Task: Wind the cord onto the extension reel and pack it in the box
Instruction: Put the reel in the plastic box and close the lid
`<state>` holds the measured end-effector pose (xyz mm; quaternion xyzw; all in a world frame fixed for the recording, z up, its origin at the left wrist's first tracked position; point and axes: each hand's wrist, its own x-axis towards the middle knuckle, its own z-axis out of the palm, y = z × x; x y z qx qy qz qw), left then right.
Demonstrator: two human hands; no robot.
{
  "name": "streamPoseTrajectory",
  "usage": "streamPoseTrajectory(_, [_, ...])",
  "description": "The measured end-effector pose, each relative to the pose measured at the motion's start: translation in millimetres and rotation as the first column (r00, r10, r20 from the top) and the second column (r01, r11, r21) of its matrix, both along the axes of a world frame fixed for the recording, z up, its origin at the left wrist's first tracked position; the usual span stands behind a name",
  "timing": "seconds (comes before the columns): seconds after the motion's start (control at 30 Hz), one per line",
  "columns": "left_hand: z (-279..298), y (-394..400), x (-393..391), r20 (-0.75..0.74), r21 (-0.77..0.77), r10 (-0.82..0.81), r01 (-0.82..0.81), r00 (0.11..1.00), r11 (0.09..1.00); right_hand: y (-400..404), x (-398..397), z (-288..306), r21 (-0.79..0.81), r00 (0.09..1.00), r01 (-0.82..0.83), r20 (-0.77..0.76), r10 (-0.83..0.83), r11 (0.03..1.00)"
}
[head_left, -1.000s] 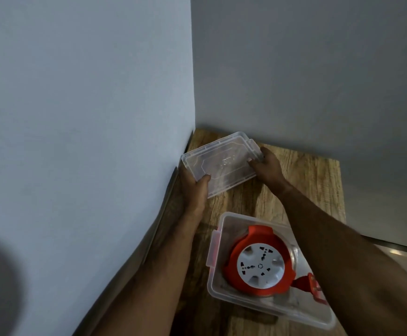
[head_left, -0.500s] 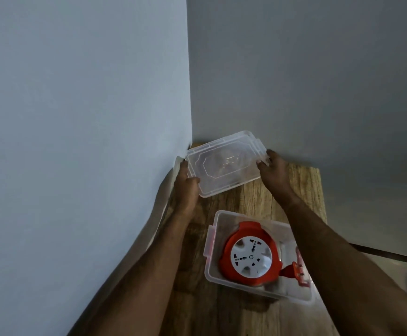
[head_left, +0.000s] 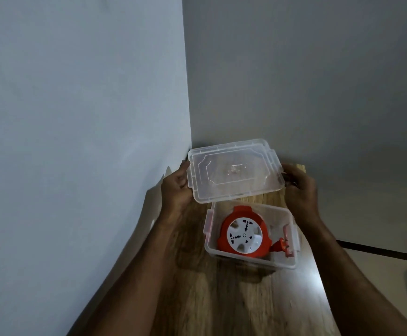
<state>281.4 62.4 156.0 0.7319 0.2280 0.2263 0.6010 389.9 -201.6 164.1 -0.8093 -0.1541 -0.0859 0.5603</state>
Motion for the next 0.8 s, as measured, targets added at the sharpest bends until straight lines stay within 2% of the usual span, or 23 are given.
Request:
streamPoseTrajectory(0.1, [-0.3,-6.1,-15.4,0.010,0.040,-0.005,0.005,1.000,0.999,-22.3,-22.6,-3.3,0.031,1.000,0.021,0.001,-0.021,0.999])
streamPoseTrajectory(0.23, [-5.3,-12.7,-31.1,0.003,0.154,-0.015,0.014,1.000,0.988,-39.4,-48.5,-6.1,0.010,0.987,0.058,0.149,-0.059,0.998])
streamPoseTrajectory(0.33, [-3.9,-22.2,-36.9,-0.020,0.152,0.003,0.000,1.000,0.988,-46.8,-61.5,-2.4,0.013,0.971,0.077,0.225,-0.078,0.997])
streamPoseTrajectory(0.4, [-1.0,-28.6,-39.8,-0.024,0.202,0.017,-0.012,1.000,0.979,-50.5,-67.1,-0.7,0.016,0.962,0.100,0.253,-0.101,0.995])
streamPoseTrajectory(0.5, [6.0,-38.8,-45.9,-0.045,0.362,0.082,-0.060,0.996,0.930,-53.0,-71.2,1.3,0.016,0.952,0.173,0.253,-0.171,0.985])
streamPoseTrajectory(0.63, [8.8,-53.2,-49.0,-0.079,0.451,0.102,-0.056,0.992,0.891,-51.8,-75.0,-1.1,-0.011,0.928,0.319,0.205,-0.310,0.948])
streamPoseTrajectory(0.73, [0.6,-62.2,-49.1,-0.222,0.485,0.090,0.030,0.971,0.874,-53.5,-72.4,-12.0,-0.126,0.913,0.402,0.130,-0.386,0.907])
streamPoseTrajectory(0.8, [-13.0,-64.7,-49.4,-0.330,0.492,0.100,0.081,0.939,0.867,-54.4,-69.5,-22.1,-0.197,0.918,0.396,0.089,-0.386,0.897])
